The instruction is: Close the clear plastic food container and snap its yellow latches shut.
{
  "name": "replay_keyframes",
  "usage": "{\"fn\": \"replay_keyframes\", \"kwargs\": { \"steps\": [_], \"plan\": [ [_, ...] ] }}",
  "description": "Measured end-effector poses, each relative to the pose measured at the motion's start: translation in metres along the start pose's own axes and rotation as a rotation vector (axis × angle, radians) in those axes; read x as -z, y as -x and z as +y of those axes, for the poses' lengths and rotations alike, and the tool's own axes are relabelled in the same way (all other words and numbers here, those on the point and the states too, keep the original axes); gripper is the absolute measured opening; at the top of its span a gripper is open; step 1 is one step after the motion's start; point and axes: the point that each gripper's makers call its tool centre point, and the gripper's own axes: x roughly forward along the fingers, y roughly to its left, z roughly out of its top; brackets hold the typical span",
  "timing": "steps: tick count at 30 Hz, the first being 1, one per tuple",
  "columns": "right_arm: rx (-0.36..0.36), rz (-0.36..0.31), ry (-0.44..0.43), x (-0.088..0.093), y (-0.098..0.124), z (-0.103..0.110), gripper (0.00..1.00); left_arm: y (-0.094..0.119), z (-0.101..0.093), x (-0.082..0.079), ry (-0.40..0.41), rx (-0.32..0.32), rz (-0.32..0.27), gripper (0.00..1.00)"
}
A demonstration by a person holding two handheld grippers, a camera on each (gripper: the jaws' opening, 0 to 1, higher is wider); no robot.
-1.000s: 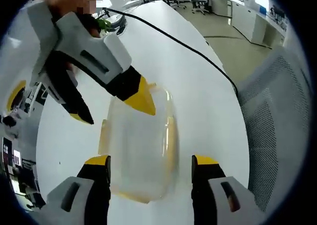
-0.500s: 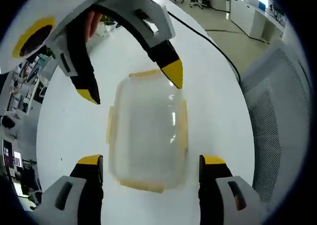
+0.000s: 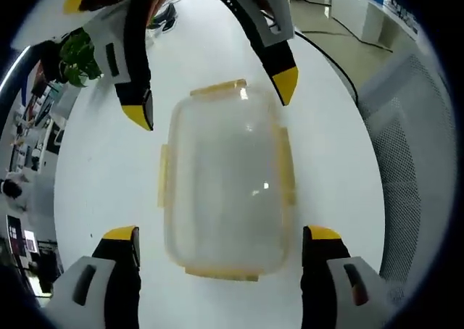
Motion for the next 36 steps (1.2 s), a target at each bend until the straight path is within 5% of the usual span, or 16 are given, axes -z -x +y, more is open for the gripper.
{"fn": "replay_keyframes", "kwargs": {
  "steps": [20, 36],
  "plan": [
    [-0.006, 0.02, 0.001, 0.006, -0.016, 0.005, 0.8, -0.024, -0.01, 0.014, -0.073, 0.058, 0.073, 0.86],
    [-0.014, 0.033, 0.025, 0.004, -0.017, 0.007, 0.79, -0.023, -0.013, 0.016, -0.048, 0.055, 0.056, 0.85]
  ]
}}
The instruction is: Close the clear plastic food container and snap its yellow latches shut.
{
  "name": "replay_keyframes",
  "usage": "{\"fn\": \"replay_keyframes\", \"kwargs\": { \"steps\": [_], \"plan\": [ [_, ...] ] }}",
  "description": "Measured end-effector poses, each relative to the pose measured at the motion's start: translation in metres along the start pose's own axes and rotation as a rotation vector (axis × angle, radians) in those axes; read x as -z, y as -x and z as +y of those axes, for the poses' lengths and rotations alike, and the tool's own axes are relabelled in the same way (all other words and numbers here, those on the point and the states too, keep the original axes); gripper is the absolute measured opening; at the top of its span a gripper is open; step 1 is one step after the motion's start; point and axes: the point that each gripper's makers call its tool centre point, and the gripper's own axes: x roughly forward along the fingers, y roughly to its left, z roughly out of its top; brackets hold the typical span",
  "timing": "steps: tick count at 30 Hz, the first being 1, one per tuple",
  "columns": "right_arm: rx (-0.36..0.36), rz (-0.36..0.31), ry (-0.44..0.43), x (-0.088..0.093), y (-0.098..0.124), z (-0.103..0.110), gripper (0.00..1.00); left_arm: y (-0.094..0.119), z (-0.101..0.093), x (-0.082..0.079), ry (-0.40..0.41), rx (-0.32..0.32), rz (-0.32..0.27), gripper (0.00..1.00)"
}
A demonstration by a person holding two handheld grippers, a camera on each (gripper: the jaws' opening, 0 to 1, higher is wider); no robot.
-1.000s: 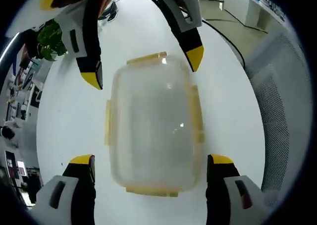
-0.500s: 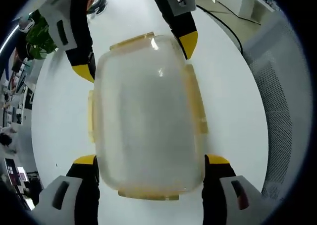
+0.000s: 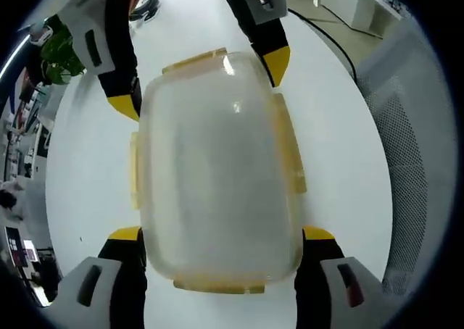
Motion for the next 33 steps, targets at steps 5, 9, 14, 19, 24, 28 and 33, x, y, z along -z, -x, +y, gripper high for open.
{"fn": "replay_keyframes", "kwargs": {
  "steps": [5, 9, 14, 19, 24, 28, 33],
  "plan": [
    [0.0, -0.003, 0.007, -0.006, -0.001, 0.003, 0.79, 0.002, -0.004, 0.004, 0.009, 0.0, 0.002, 0.85],
    [-0.002, -0.003, 0.016, -0.011, -0.001, 0.006, 0.79, 0.005, -0.009, 0.008, 0.02, 0.0, 0.002, 0.85],
    [-0.004, -0.003, 0.022, -0.017, -0.002, 0.01, 0.79, 0.006, -0.014, 0.013, 0.028, 0.0, 0.002, 0.85],
    [-0.003, -0.001, 0.024, -0.022, -0.004, 0.013, 0.79, 0.007, -0.019, 0.018, 0.033, -0.003, 0.005, 0.86],
    [-0.002, -0.001, 0.023, -0.027, -0.004, 0.016, 0.79, 0.009, -0.023, 0.022, 0.035, -0.002, 0.008, 0.86],
    [-0.001, 0.001, 0.021, -0.032, -0.005, 0.017, 0.79, 0.01, -0.025, 0.026, 0.035, -0.002, 0.012, 0.86],
    [-0.002, 0.004, 0.025, -0.04, -0.007, 0.018, 0.79, 0.012, -0.028, 0.034, 0.04, -0.002, 0.012, 0.86]
  ]
}}
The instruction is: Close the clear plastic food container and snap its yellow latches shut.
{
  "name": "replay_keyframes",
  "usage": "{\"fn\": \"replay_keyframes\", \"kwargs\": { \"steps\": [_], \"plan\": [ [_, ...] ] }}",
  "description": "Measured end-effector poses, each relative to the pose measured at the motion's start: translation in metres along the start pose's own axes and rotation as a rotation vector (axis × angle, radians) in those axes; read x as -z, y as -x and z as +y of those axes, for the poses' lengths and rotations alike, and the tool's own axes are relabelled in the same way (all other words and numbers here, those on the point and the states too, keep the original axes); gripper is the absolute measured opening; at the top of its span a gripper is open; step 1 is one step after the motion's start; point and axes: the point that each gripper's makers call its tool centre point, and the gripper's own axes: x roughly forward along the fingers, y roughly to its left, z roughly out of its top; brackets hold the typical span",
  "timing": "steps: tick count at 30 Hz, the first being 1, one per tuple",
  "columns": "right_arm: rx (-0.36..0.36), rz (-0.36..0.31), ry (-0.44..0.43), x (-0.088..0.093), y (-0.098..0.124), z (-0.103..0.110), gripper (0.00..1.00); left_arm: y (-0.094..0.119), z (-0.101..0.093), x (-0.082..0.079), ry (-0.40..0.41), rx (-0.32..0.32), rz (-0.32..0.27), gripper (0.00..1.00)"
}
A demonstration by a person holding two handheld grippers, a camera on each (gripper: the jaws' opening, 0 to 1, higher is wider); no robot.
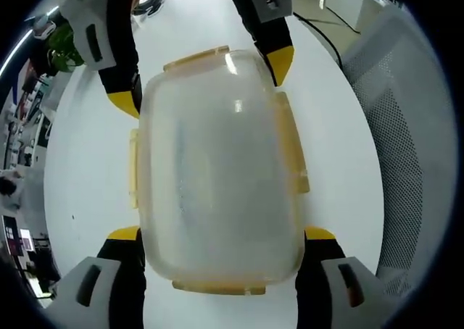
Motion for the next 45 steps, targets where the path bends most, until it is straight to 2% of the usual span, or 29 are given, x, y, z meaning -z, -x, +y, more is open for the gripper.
{"fn": "replay_keyframes", "kwargs": {
  "steps": [12, 37, 45],
  "plan": [
    [-0.001, -0.006, 0.007, -0.027, -0.005, -0.002, 0.79, 0.006, -0.004, 0.027, 0.014, 0.002, 0.012, 0.87],
    [0.001, -0.004, 0.024, -0.06, -0.012, -0.002, 0.79, 0.014, -0.012, 0.06, 0.049, 0.006, 0.023, 0.87],
    [-0.001, -0.005, 0.033, -0.063, -0.012, -0.002, 0.8, 0.015, -0.014, 0.063, 0.06, 0.008, 0.032, 0.88]
  ]
}}
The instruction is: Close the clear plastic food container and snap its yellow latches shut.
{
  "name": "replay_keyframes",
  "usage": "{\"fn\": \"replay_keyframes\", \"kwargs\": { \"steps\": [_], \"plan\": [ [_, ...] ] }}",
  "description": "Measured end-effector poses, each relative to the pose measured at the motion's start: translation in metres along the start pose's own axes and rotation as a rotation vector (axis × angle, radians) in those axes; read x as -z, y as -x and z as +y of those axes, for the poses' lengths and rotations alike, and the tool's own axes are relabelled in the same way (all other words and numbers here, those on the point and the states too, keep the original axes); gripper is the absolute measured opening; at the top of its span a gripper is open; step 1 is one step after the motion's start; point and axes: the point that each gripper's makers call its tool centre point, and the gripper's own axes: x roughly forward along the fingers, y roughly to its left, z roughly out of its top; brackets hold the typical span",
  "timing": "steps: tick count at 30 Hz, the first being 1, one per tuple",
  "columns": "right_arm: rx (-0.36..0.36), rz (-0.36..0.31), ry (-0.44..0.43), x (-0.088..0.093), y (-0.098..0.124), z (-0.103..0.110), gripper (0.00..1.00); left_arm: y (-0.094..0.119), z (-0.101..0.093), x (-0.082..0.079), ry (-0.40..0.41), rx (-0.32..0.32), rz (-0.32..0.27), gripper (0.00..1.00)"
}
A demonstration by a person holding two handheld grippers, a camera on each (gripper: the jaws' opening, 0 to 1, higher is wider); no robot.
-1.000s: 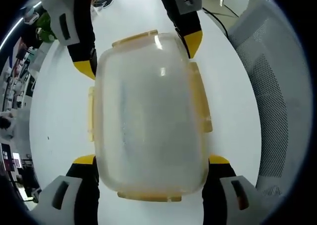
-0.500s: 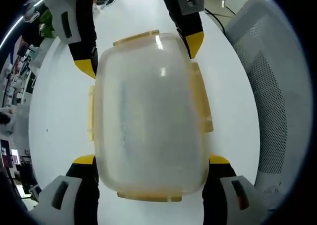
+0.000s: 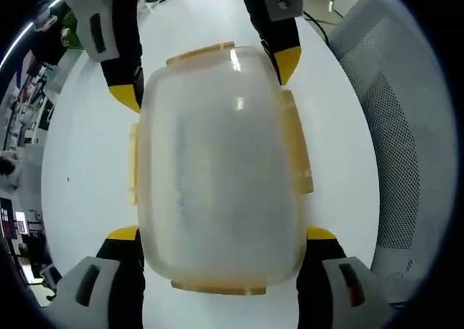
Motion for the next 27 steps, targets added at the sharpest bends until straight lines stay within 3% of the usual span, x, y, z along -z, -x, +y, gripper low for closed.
{"fn": "replay_keyframes", "kwargs": {
  "steps": [27],
  "plan": [
    [0.001, -0.02, -0.007, 0.006, -0.002, -0.024, 0.8, -0.006, 0.024, 0.0, 0.012, 0.01, -0.015, 0.88]
  ]
}}
